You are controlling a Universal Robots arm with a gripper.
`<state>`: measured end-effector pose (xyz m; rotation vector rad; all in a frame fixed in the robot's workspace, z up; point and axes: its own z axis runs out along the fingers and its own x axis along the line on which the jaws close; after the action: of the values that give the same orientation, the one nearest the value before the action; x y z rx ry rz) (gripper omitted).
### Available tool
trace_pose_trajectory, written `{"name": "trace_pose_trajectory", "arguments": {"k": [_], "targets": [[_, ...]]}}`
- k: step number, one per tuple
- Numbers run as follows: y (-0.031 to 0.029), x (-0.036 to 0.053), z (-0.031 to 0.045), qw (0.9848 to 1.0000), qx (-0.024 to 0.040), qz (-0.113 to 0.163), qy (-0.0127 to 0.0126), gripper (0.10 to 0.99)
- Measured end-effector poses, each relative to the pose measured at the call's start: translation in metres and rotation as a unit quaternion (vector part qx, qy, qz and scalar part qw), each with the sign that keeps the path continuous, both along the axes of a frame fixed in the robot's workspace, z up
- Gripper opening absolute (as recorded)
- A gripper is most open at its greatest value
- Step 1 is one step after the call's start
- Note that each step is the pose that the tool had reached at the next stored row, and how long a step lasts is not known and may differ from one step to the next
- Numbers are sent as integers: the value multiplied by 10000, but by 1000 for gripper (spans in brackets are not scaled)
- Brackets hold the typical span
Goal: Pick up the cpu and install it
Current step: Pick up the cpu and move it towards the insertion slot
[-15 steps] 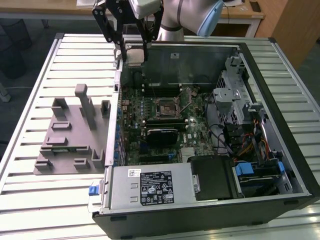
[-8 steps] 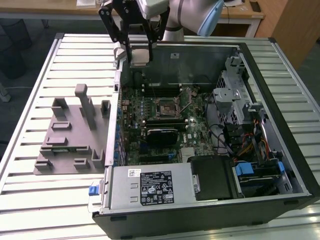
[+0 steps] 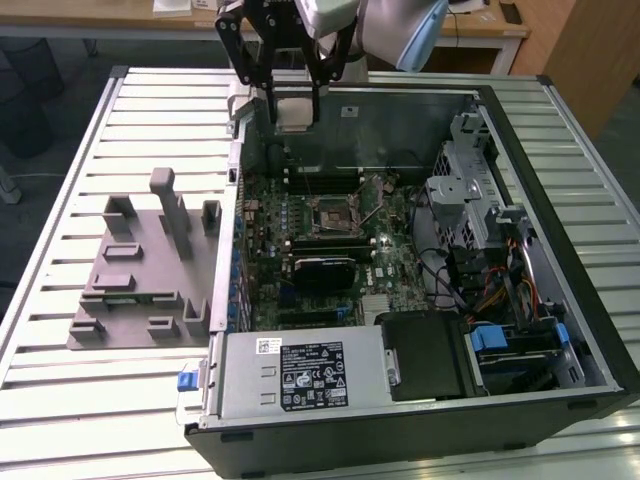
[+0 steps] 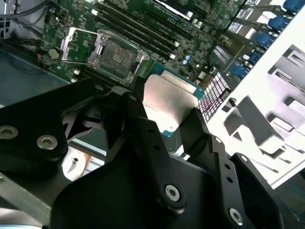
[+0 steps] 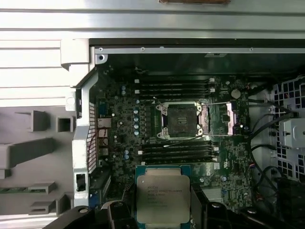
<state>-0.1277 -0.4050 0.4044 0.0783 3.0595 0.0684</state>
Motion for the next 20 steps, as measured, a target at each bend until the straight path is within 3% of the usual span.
{"name": "trace_pose_trajectory", "arguments": {"k": [20], "targets": [[9,397,-9,10000,0,1,0,541]]}}
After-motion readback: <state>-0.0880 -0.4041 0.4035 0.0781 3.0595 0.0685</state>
